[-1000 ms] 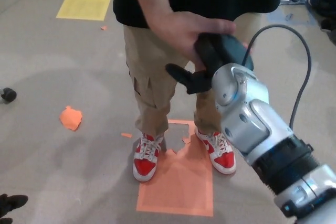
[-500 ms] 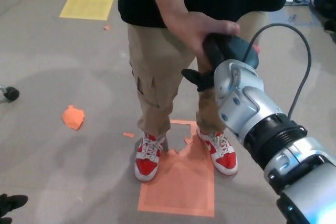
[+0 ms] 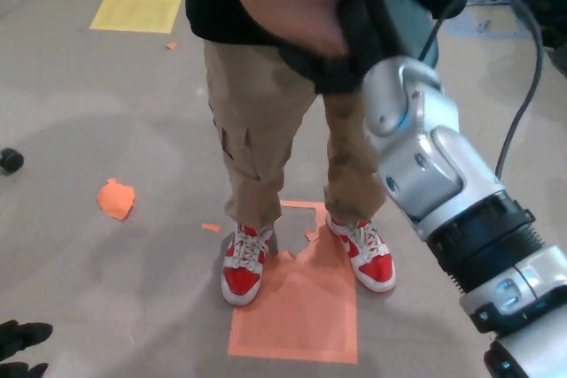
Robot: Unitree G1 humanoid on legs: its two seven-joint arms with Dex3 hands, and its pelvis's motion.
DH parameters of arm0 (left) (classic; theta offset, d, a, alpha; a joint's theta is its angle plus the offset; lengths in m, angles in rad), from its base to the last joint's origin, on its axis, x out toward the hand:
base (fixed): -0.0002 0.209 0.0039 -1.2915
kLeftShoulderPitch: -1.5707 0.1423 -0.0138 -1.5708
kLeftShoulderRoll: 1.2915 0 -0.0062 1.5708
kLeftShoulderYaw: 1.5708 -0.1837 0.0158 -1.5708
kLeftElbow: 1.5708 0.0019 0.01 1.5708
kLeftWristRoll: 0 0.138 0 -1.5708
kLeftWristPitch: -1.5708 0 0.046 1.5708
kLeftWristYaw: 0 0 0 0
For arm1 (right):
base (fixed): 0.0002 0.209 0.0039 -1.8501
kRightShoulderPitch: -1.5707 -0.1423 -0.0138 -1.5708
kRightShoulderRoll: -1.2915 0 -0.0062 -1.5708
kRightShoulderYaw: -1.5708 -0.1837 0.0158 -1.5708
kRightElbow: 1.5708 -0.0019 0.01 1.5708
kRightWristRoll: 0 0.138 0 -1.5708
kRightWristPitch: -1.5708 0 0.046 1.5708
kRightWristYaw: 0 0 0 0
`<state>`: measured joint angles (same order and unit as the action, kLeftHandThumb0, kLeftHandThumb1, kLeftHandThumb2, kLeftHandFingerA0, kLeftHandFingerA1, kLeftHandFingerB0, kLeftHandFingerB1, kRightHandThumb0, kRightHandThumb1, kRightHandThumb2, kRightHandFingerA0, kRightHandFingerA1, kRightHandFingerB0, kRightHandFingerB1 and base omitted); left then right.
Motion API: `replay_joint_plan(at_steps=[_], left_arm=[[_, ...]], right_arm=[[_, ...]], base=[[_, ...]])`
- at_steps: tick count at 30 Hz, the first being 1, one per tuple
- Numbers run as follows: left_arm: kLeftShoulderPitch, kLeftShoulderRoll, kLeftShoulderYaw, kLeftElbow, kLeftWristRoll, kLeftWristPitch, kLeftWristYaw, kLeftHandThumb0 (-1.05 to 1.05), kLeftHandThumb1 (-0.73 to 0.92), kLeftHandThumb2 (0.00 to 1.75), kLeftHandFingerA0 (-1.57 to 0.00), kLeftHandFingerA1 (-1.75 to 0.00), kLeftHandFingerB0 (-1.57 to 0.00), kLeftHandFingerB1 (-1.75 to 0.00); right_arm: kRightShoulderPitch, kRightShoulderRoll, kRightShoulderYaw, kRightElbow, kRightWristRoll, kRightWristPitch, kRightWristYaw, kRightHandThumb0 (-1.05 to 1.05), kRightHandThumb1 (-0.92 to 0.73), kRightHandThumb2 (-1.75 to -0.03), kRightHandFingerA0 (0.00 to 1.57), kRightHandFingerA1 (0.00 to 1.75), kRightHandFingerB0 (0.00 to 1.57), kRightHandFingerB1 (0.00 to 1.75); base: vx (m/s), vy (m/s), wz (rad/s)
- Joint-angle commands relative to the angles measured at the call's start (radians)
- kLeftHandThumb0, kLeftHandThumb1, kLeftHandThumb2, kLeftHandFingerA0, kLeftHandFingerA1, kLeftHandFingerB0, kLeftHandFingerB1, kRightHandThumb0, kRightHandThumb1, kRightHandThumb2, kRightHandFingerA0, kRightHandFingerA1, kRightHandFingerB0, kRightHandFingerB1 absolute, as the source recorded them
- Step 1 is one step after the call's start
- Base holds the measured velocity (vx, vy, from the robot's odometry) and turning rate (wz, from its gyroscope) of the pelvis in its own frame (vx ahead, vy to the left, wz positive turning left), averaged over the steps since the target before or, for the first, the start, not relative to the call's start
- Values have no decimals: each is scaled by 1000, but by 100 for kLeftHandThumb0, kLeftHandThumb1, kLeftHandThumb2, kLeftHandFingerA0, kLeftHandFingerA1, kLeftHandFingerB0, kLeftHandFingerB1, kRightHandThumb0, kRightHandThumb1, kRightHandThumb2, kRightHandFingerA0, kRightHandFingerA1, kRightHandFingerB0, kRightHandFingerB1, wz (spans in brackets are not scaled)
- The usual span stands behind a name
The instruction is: The robot extends its right arm to grab a person's hand and shakes it
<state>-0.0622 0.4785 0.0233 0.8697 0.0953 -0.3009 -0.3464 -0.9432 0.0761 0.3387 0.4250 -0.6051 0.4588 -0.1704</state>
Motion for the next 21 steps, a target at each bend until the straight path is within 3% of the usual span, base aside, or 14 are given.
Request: replay_joint_plan(at_steps=[1,2,3,5,6,7,8,9,10,11,13,14,18,21], left_arm=[[-3,31,6,31,5,7,6,-32,63,113,0,-46,0,-46],[-2,28,10,39,0,-11,5,-31,64,113,-1,-47,-1,-46],[5,27,8,37,5,-26,16,-29,60,111,-7,-49,-8,-49],[13,26,9,26,3,-30,14,-29,60,111,-8,-50,-8,-49],[14,25,11,22,-6,-25,0,-57,91,67,-21,-31,-19,-31],[14,25,13,22,-9,-23,-6,-57,91,67,-21,-31,-19,-31],[13,25,8,11,-1,-13,2,-56,92,67,-21,-31,-19,-31],[13,25,6,7,2,-8,5,-56,92,67,-21,-31,-19,-31],[14,25,7,6,1,-12,3,-58,92,68,-22,-32,-20,-31],[14,25,7,4,2,-10,3,-59,92,68,-19,-31,-18,-31],[14,24,5,0,4,-3,5,-59,92,68,-19,-31,-18,-31],[11,25,4,6,3,-10,-1,-59,92,69,-20,-31,-19,-30],[4,25,7,4,-2,-16,-3,-58,92,68,-23,-31,-20,-31],[-3,37,0,-18,12,-2,2,-61,92,69,-21,-31,-18,-31]], right_arm=[[-15,-89,-48,-619,-141,197,176,-89,-57,-93,87,77,34,48],[-15,-91,-44,-594,-141,198,170,-84,-59,-64,87,75,44,44],[-10,-96,-38,-553,-137,197,167,-81,-53,-89,80,69,43,53],[-8,-104,-30,-500,-129,202,167,-75,-50,-94,77,75,34,50],[-9,-102,-26,-402,-101,191,157,-86,-57,-94,89,73,38,51],[-8,-103,-22,-367,-90,190,155,-86,-57,-94,89,73,38,51],[-1,-106,-18,-305,-71,161,140,-86,-59,-66,83,61,44,45],[2,-107,-17,-278,-63,149,134,-86,-59,-66,83,61,44,45],[1,-99,-19,-224,-51,137,118,-61,-44,-92,80,73,32,51],[7,-87,-16,-131,-40,101,80,-56,-50,-87,83,73,54,59],[14,-75,-11,-21,-31,52,33,-56,-50,-87,83,73,54,59],[19,-62,-5,93,-19,13,12,-39,-66,-60,101,75,78,56],[29,-29,-3,324,5,-52,-18,-39,-64,-63,92,69,66,54],[47,-16,5,445,4,-112,-47,-33,-66,-59,91,74,67,53]], base=[[0,0,0],[0,0,0],[0,0,0],[0,0,0],[0,0,0],[0,0,0],[0,0,0],[0,0,0],[0,0,0],[0,0,0],[0,0,0],[0,0,0],[0,0,0],[0,0,0]])
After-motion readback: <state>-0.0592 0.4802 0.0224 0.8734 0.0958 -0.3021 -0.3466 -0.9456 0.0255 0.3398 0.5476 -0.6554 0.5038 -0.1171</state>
